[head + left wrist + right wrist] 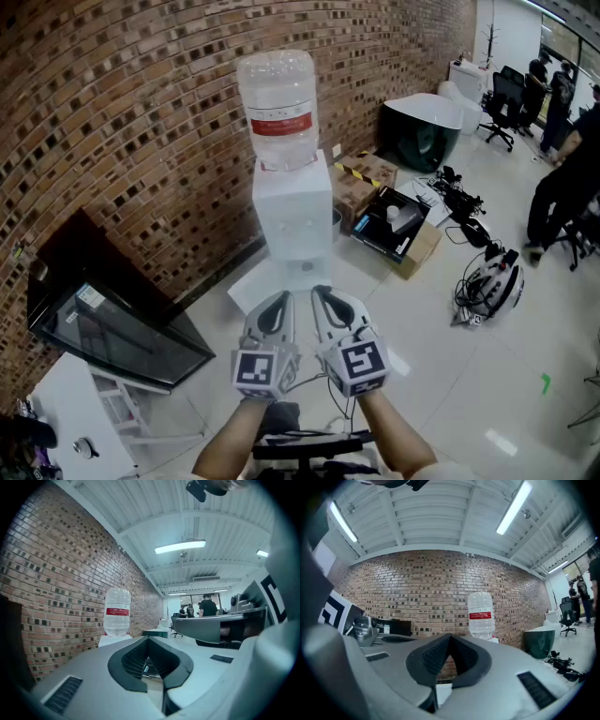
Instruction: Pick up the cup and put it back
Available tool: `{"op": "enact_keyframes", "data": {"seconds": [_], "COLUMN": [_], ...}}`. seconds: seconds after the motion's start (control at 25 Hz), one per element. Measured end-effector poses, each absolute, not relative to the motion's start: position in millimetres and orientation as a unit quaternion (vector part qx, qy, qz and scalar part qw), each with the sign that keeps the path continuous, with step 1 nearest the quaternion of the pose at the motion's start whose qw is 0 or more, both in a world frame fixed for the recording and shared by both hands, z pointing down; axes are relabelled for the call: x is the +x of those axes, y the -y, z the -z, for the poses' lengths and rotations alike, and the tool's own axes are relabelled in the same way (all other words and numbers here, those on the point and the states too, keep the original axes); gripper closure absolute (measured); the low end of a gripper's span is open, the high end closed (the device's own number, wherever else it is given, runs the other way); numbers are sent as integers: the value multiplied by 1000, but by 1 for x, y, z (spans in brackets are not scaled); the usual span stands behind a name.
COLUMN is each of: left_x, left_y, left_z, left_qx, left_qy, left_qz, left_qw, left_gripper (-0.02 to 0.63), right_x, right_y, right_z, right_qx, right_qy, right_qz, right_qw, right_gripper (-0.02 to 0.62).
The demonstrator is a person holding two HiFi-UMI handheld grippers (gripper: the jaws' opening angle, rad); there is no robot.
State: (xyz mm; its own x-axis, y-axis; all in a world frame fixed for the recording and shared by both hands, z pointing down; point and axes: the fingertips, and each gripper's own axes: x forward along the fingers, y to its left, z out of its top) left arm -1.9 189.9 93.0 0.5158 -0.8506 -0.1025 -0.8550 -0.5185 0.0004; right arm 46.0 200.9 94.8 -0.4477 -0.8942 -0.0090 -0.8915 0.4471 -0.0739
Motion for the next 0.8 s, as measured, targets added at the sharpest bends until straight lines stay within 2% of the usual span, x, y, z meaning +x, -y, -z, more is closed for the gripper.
{"op": "enact_keyframes", "data": {"seconds": [0.44, 0.52, 0.8], "left_x": [-15, -24, -41], "left_y": [-74, -44, 41], "left_z": [-110, -109, -99], "left_qx": [-880, -882, -897], "left_qy": [-472, -469, -439], "left_qz": [-45, -46, -56], "left_qw": [10, 9, 20], "left_gripper": [603, 603, 603], "right_x": [23, 16, -7], "right_y": [-86, -58, 23], "right_z": [-110, -112, -102], "right_qx": [-523, -524, -553], "right_qy": [-852, -851, -833], "right_qz": [18, 17, 24], "right_qw": [1, -5, 10], "right_gripper": [595, 574, 574]}}
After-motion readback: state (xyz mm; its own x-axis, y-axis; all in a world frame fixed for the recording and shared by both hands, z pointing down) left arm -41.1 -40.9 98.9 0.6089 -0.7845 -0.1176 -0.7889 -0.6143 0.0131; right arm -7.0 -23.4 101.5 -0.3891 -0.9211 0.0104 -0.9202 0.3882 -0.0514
